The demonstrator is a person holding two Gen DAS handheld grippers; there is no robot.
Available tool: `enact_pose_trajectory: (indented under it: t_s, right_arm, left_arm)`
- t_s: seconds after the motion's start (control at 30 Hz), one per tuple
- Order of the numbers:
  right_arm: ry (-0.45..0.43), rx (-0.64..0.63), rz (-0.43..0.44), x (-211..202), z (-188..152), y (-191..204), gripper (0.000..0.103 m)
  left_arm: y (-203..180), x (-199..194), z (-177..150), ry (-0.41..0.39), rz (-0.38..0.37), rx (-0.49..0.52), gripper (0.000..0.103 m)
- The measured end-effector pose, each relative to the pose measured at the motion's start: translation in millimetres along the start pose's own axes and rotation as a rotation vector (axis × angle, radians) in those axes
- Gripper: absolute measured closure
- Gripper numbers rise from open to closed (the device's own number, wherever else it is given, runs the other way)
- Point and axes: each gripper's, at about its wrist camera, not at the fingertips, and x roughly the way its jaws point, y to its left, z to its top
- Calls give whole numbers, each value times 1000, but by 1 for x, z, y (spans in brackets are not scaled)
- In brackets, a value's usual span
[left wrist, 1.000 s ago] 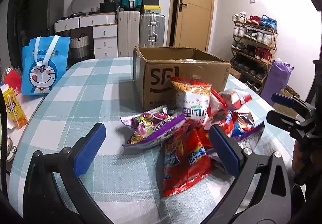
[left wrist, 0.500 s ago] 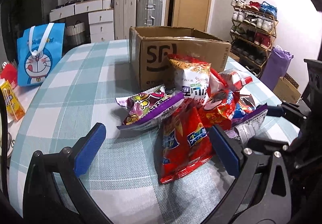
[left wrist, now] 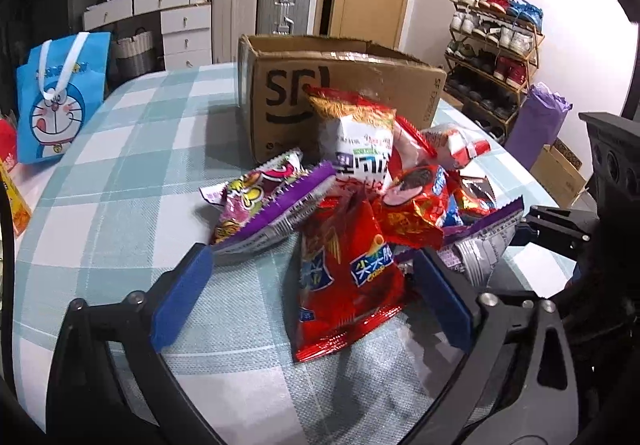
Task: Organize snacks
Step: 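Grasp the red noodle bag with the left gripper while the right grasps a white-purple bag, then carry both held bags over the cardboard box and open both grippers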
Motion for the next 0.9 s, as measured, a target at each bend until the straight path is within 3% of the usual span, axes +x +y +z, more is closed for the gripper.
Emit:
enact_pose_trajectory:
  t_s: [0.2, 0.43, 0.5, 0.53, 0.67, 0.9]
  right_arm:
    - [-9, -3, 16, -5, -2, -3, 42]
    - [-62, 1, 8, -28, -14, -7, 45]
    - [-72, 7, 6, -34, -16, -9, 46]
    - [-78, 8, 7, -37, -18, -9, 53]
    - [-102, 7, -11, -46, -20, -10, 53]
    - [-136, 15, -1, -59, -23, -14, 53]
  left_arm:
    - [-3, 13, -1, 48, -45, -16, 29]
    - [-15, 25, -1, 93, -72, 11, 37]
    - [-19, 28, -2, 113, -82, 25, 49]
    - [-22, 30, -2, 121, -77, 33, 50]
    - [-26, 26, -2, 102, -81, 45, 60]
    - [-26, 15, -6, 77, -118, 31, 67]
